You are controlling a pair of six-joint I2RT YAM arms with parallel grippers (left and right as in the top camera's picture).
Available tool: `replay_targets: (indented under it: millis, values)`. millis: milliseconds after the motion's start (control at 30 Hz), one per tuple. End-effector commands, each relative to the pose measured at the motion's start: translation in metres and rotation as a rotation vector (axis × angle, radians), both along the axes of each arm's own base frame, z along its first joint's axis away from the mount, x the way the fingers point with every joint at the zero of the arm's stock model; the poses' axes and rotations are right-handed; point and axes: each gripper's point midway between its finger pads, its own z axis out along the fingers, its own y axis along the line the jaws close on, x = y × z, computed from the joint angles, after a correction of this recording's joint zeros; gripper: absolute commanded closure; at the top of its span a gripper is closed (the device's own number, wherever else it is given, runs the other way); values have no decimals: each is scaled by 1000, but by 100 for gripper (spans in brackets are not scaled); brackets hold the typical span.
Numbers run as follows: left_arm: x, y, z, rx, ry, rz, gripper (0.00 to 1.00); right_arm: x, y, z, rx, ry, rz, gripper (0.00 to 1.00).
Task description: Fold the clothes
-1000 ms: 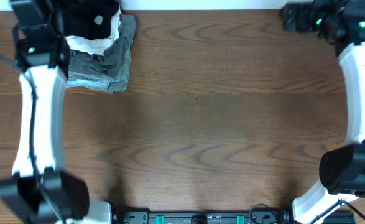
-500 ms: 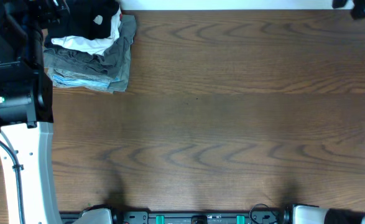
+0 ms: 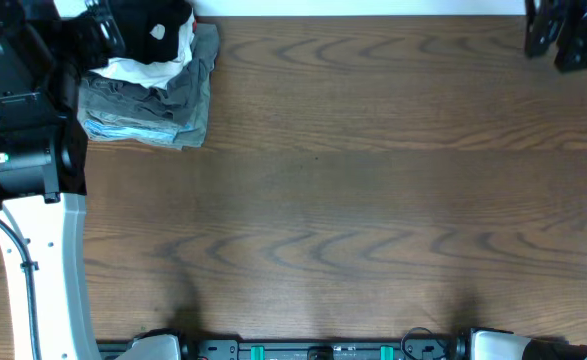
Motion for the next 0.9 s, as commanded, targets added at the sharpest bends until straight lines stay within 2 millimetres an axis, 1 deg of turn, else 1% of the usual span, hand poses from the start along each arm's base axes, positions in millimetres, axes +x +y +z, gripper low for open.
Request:
replay_targets:
  millis: [0, 133, 200, 267, 333, 433, 567, 667, 767, 833, 867]
  values:
    - [-5, 1, -14, -17, 63, 7, 2, -6, -4, -18, -5, 76, -13, 1]
    - [-20, -1, -45, -36, 200, 7, 2, -21, -2, -49, 8, 221, -12, 1]
    - [-28, -3, -59, -45, 266, 8, 2, -27, -3, -57, 8, 262, -18, 1]
    - [-37, -4, -72, -53, 330, 8, 2, -37, -1, -56, 12, 270, -14, 1]
    - [-46, -5, -82, -61, 385, 8, 2, -48, 3, -51, 46, 256, -11, 1]
    - [-55, -6, -92, -68, 440, 8, 2, -62, 4, -44, 50, 202, -17, 1]
    - [-61, -7, -99, -73, 476, 8, 2, -66, 4, -28, 30, 6, -17, 1]
    - [-61, -7, -99, -73, 477, 8, 2, -69, 8, -29, 81, -133, -22, 1]
    - [-61, -7, -99, -73, 477, 8, 2, -73, 9, -47, 99, -217, -20, 1]
    - [-61, -7, -99, -73, 476, 8, 2, -74, 7, -68, 92, -250, -33, 1]
    - [-61, -7, -99, -73, 476, 8, 2, -75, 6, -82, 89, -264, -40, 1]
